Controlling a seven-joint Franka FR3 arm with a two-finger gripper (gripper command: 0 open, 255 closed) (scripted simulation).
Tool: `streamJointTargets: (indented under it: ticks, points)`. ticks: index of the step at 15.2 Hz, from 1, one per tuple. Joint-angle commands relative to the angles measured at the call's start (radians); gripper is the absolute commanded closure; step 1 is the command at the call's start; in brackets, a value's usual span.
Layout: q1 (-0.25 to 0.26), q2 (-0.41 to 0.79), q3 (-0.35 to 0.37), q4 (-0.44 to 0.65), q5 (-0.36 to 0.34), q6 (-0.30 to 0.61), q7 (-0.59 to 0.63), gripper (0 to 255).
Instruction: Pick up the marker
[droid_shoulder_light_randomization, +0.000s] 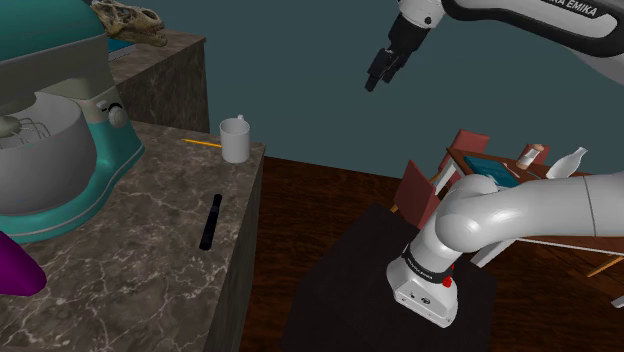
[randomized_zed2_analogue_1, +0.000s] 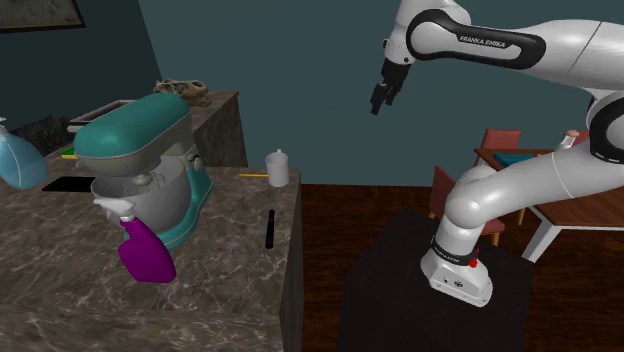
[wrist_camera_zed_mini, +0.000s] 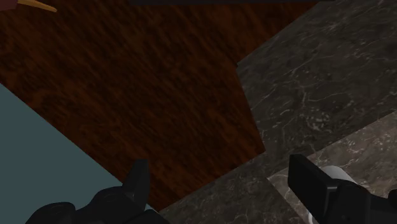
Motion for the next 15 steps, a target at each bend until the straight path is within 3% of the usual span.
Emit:
streamJointTargets:
  ticks: [1, 8, 15]
  points:
    - [0.000, 0.000, 0.000, 0.000, 0.000, 0.000, 0.000, 0]
    - [-0.001, -0.003, 0.177, -0.085, 0.098, 0.022, 0.272, 0]
    - [-0.005, 0.079, 0.361, -0.093, 0.202, 0.065, 0.546, 0]
